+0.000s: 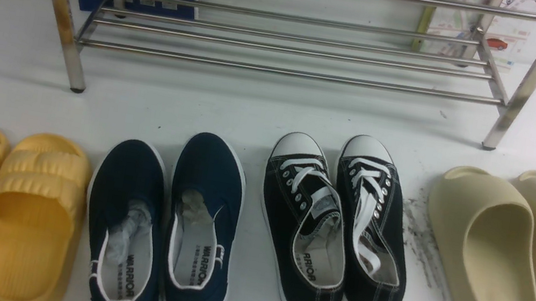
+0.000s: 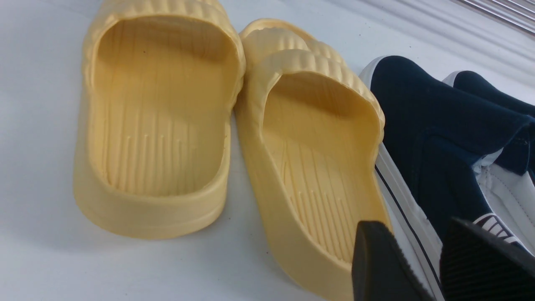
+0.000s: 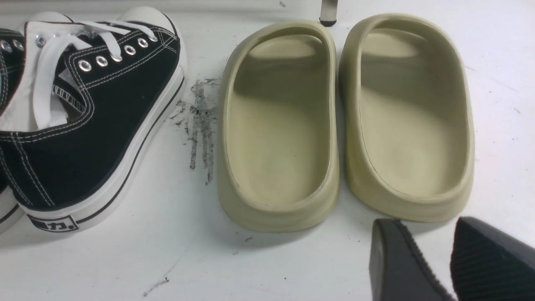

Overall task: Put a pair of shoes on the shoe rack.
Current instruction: Use the left arm to grab the shoe closest to it

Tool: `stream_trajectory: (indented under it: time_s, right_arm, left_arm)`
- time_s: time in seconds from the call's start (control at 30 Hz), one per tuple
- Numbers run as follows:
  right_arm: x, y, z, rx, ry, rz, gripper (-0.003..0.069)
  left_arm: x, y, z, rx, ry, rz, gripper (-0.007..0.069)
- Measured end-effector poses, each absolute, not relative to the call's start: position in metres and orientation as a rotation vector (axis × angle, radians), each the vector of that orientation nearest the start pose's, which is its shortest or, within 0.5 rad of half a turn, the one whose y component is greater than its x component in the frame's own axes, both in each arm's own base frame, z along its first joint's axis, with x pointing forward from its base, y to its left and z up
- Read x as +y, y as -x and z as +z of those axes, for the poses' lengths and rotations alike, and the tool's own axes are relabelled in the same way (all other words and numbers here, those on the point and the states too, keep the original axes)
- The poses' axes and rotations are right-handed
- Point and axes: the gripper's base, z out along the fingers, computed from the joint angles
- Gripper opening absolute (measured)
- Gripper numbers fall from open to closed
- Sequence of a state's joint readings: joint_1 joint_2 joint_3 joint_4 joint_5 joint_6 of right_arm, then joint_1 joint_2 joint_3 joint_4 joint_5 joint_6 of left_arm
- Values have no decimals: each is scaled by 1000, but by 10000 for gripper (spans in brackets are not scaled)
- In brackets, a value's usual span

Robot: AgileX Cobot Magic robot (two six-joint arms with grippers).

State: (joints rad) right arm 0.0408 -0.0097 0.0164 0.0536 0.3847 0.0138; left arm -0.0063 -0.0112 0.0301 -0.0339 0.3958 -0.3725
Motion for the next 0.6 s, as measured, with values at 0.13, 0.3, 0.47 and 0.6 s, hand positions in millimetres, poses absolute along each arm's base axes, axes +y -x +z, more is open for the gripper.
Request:
stream_trajectory:
  time_s: [0.13,0.3,0.47,0.6]
  right_arm:
    - [4,-52,174,1875,-7,91,239]
    - [4,-52,174,1875,-7,91,239]
    - [4,-52,174,1875,-7,91,239]
    - [4,-52,174,1875,-7,91,239]
  left_arm:
    - [-2,-52,168,1873,368,-291,239]
    - [-3,-54,176,1776,423,-386,239]
    - [-4,-57,193,1532,647,-686,239]
    - [-2,-57,200,1432,700,-755,239]
